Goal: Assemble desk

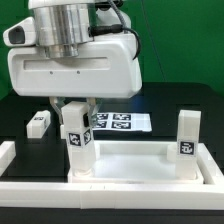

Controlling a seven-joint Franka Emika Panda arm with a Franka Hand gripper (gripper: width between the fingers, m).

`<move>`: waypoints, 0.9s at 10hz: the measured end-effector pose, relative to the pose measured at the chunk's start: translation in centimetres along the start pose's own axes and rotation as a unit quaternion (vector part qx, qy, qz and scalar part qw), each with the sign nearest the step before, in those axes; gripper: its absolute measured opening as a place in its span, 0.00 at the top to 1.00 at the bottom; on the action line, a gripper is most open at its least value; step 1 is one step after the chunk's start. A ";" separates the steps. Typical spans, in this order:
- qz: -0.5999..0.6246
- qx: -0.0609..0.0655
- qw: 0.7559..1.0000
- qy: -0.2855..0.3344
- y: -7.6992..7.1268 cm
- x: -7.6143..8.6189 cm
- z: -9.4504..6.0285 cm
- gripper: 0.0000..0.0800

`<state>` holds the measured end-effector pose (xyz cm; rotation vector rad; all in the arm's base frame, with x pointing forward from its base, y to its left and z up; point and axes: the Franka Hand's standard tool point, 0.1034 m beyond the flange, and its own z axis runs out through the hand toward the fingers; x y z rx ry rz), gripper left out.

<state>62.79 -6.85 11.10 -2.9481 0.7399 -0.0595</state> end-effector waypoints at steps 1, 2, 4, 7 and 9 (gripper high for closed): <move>0.020 0.000 1.000 0.000 0.0 0.0 0.0 0.64; 0.063 0.001 0.998 -0.001 -0.1 0.0 0.1 0.64; 0.158 0.003 0.987 -0.005 -0.2 -0.2 0.2 0.64; 0.356 0.005 0.934 -0.013 -1.0 -0.2 0.4 0.64; 0.469 0.016 0.883 -0.010 -1.5 -0.3 0.5 0.64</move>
Offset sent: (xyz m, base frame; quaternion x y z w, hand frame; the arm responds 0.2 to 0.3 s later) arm 0.0000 0.0000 0.0000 0.0000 0.0000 0.1938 0.9810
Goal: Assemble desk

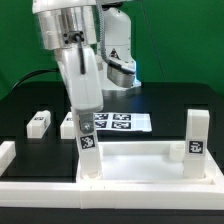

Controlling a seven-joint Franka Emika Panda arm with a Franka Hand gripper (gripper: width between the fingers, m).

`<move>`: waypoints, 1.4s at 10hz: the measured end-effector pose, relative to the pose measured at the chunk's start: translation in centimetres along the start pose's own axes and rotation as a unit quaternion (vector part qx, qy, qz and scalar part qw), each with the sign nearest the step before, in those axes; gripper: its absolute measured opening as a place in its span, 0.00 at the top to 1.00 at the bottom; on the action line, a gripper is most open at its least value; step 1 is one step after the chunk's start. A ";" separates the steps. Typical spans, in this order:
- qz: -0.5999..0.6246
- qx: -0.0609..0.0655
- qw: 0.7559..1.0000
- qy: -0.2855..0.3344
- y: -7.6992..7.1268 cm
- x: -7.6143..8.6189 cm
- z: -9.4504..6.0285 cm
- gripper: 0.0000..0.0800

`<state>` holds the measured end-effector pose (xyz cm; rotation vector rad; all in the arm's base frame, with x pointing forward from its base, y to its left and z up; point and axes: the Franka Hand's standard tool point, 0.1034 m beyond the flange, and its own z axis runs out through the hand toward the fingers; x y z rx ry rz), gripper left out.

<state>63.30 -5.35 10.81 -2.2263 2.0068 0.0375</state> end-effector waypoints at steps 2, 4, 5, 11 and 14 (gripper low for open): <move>0.072 0.000 0.997 0.002 -0.2 -0.9 0.1 0.64; 0.008 -0.002 1.000 0.005 -0.1 -0.9 0.1 0.64; -0.091 -0.007 0.996 0.012 -0.2 -1.1 0.1 0.43; -0.394 -0.017 0.919 0.016 0.0 -2.0 0.1 0.19; -0.577 -0.015 0.816 0.034 -0.8 -0.6 -0.6 0.19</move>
Offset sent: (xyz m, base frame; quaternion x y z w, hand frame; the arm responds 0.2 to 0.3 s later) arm 0.0000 0.0000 0.0000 0.0000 0.0000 -0.0650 0.9979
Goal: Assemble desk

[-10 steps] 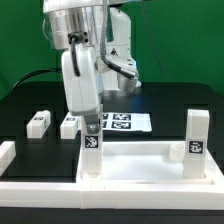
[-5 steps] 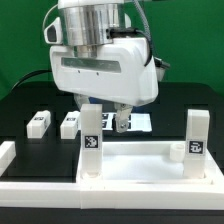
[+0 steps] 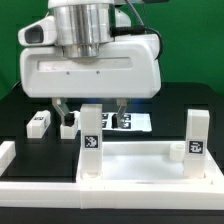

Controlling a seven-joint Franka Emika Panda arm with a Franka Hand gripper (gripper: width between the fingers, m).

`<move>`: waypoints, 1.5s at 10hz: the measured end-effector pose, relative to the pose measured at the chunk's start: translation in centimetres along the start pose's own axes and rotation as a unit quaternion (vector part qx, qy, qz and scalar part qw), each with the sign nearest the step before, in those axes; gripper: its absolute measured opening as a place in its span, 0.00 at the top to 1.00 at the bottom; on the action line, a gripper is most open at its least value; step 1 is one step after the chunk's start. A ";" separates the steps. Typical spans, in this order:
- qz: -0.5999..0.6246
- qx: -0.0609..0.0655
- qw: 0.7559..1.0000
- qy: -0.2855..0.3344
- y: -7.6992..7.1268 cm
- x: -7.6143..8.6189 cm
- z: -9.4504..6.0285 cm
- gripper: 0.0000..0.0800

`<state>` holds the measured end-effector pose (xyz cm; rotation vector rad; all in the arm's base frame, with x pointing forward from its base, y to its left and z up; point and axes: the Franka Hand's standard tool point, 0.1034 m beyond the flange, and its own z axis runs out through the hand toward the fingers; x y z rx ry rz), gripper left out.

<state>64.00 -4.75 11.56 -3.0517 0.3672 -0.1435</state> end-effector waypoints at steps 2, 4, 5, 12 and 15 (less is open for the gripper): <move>0.016 0.000 1.000 -0.002 0.0 -0.1 0.2 0.24; 0.056 0.002 0.998 -0.002 -0.1 -0.2 0.2 0.46; 0.102 -0.001 0.995 -0.002 0.3 -0.1 0.2 0.63; 0.589 0.037 0.806 -0.038 1.1 -0.5 0.5 0.63; 0.579 0.038 0.814 -0.038 1.0 -0.6 0.5 0.50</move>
Offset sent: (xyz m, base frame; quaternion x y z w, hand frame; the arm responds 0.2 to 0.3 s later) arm 0.0000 0.0000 0.0000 0.0000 0.0000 0.1296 0.9916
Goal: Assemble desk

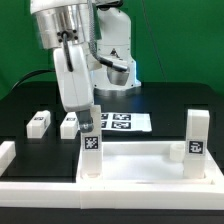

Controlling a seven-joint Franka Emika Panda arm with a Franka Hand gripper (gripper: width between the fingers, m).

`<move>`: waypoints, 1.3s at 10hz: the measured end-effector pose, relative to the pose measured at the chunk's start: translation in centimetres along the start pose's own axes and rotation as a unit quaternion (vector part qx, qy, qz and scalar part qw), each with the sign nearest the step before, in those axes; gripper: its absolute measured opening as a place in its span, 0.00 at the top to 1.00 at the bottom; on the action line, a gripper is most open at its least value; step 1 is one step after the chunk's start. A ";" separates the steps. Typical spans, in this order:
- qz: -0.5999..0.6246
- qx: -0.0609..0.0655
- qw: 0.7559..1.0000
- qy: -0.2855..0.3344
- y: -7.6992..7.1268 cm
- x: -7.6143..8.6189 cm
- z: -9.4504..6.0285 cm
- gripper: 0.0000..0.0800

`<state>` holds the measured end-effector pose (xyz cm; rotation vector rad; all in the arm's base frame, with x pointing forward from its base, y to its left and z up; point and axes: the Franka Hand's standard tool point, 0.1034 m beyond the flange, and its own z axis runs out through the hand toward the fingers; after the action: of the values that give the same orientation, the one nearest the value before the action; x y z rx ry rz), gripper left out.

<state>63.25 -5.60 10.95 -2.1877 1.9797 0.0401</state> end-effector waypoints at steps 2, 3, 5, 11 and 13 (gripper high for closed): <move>-0.109 0.006 0.994 0.009 -0.4 -0.1 0.0 0.23; -0.220 0.004 0.976 0.007 -0.4 -0.4 0.0 0.23; -0.301 -0.001 0.954 0.002 -0.3 -0.7 0.0 0.19; -0.582 -0.018 0.813 -0.006 -0.1 -0.1 -0.1 0.24; -0.576 -0.019 0.818 -0.006 -0.1 0.0 -0.1 0.43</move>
Offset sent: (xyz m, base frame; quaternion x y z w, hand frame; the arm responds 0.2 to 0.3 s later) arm -0.0037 0.0251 0.0050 -0.0218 -0.0548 -0.4104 0.9100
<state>63.36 -5.57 11.03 -2.9674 0.3613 -0.0815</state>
